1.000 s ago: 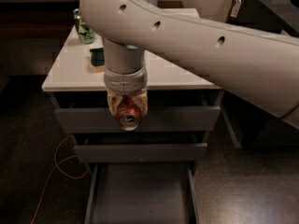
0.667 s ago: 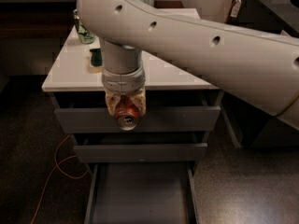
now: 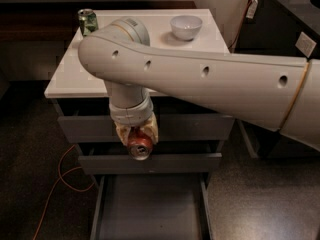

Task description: Place coke can into bottom drawer

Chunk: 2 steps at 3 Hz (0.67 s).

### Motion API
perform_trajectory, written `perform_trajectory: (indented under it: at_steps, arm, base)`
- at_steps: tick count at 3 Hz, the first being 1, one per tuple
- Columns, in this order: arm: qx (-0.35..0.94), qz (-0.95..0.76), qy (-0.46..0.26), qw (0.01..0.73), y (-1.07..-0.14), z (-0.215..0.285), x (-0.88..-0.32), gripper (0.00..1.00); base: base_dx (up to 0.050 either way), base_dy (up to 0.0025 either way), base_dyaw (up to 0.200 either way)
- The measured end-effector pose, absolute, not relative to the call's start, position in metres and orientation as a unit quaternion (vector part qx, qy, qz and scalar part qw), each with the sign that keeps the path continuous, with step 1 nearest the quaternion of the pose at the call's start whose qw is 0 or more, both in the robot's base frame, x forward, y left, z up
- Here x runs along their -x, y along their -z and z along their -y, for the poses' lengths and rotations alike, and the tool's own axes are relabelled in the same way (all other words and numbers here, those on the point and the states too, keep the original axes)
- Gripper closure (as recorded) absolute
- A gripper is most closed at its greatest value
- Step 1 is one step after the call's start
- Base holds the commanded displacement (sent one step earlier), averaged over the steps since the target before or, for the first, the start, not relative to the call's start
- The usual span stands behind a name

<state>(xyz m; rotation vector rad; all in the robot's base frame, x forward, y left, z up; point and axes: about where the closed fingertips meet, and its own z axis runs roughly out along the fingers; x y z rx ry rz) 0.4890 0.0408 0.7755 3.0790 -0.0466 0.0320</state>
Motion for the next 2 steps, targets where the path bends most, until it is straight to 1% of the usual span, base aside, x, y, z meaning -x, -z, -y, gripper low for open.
perform_trajectory:
  at_steps: [1, 2]
  arm:
    - [-0.998, 0.008, -0.001, 0.062, -0.746, -0.037, -0.48, 1.0]
    - [-0.994, -0.016, 0.003, 0.107, -0.707, -0.038, -0.469, 1.0]
  base:
    - [0.0, 0.0, 0.0]
    - [0.0, 0.0, 0.0]
